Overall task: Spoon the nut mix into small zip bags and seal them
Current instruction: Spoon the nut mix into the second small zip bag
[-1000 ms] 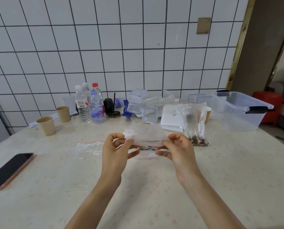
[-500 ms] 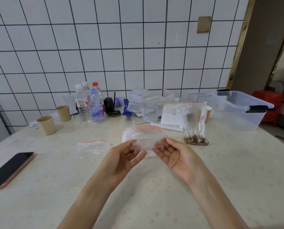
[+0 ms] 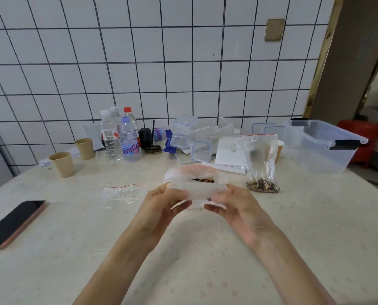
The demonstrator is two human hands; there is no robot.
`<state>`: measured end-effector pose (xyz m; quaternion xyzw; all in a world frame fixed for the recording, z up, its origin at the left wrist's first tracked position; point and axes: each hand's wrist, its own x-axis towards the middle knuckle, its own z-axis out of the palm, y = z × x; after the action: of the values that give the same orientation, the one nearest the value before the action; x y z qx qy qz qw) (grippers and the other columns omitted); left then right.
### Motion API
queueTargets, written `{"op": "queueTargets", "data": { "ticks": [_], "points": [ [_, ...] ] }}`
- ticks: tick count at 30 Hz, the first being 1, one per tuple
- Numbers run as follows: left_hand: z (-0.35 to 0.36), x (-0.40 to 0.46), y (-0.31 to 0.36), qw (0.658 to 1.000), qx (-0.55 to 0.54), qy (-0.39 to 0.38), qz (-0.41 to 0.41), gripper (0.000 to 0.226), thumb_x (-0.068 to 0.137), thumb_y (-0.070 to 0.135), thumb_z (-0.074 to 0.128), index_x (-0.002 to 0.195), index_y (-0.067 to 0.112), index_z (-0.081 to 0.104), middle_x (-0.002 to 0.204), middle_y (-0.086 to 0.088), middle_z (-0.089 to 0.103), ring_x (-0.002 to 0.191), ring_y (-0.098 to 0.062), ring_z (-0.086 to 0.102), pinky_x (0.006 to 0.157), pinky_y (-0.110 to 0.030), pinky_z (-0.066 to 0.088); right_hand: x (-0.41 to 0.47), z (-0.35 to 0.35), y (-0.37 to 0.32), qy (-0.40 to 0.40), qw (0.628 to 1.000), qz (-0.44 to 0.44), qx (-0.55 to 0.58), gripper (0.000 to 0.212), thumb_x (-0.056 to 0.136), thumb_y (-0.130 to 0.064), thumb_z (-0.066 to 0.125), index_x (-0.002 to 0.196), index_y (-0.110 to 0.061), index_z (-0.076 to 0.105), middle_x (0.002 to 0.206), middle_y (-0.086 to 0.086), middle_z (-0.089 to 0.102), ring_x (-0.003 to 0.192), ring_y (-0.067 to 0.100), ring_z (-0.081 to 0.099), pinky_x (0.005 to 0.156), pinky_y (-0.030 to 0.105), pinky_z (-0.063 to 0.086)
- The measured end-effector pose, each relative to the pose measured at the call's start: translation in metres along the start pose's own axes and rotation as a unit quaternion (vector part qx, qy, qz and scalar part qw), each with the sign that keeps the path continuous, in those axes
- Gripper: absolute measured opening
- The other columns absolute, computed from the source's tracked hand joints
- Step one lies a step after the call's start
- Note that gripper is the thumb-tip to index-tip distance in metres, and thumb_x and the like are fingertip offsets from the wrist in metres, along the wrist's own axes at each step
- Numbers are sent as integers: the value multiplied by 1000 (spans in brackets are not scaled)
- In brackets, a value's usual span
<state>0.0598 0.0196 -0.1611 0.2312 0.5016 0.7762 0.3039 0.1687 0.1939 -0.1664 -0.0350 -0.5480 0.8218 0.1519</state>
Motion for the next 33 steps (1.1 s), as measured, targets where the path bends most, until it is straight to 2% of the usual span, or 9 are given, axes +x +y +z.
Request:
{"op": "queueTargets", "data": {
  "ticks": [4,9,13,17,20,23,27,30,33],
  "points": [
    [10,0,-12,977,135,116,114,33,73,8,77,57,25,55,68,-4,59,74,-18,62,88,-41,61,2,13,6,126,991,-17,-48,2,76,-8,79,76,-7,76,80,10,72,82,23,69,88,44,60],
    [20,7,-23,939,192,217,184,14,90,7,72,81,2,62,86,-28,65,79,-37,68,73,-32,63,7,22,16,234,972,-21,-6,6,85,-3,72,81,1,72,73,15,70,70,23,69,76,40,64],
    [22,8,-26,931,199,242,189,8,95,11,69,91,12,61,91,-7,71,84,-27,74,73,-37,64,10,27,16,284,957,-52,-13,9,85,3,69,85,-4,64,73,19,69,59,23,69,64,39,63],
    [10,9,-20,906,239,284,204,19,94,23,75,92,21,56,83,15,60,77,-15,68,66,-40,65,10,14,10,286,956,-51,42,25,84,16,67,90,-6,57,74,16,70,63,31,71,60,37,62],
    [5,7,-21,908,256,275,186,18,92,6,73,86,15,60,77,10,63,78,-23,71,60,-31,63,6,6,9,266,962,-13,58,20,82,16,71,94,0,64,80,20,73,66,31,73,62,36,63],
    [2,5,-23,931,225,248,149,17,87,-4,76,84,8,65,73,7,66,71,-19,73,63,-29,63,5,-1,8,221,969,35,100,24,84,15,70,106,6,69,88,24,76,72,29,77,64,35,64],
    [-5,2,-15,985,56,163,27,17,84,-5,79,84,9,68,92,-14,76,82,-24,76,75,-33,64,5,-10,5,171,967,88,170,34,87,15,63,121,10,64,92,23,76,73,26,78,63,32,64],
    [-10,3,-9,992,-64,98,-54,19,80,0,80,93,9,69,108,-22,76,90,-27,76,79,-35,64,3,-14,5,141,964,117,193,35,77,10,70,112,7,69,90,21,77,73,26,78,64,33,64],
    [-13,4,-6,985,-125,51,-108,24,73,5,80,97,6,78,104,-16,76,87,-25,75,79,-38,64,1,-15,4,108,967,126,195,14,75,1,73,88,5,76,88,17,75,73,25,76,66,34,64]
  ]
}}
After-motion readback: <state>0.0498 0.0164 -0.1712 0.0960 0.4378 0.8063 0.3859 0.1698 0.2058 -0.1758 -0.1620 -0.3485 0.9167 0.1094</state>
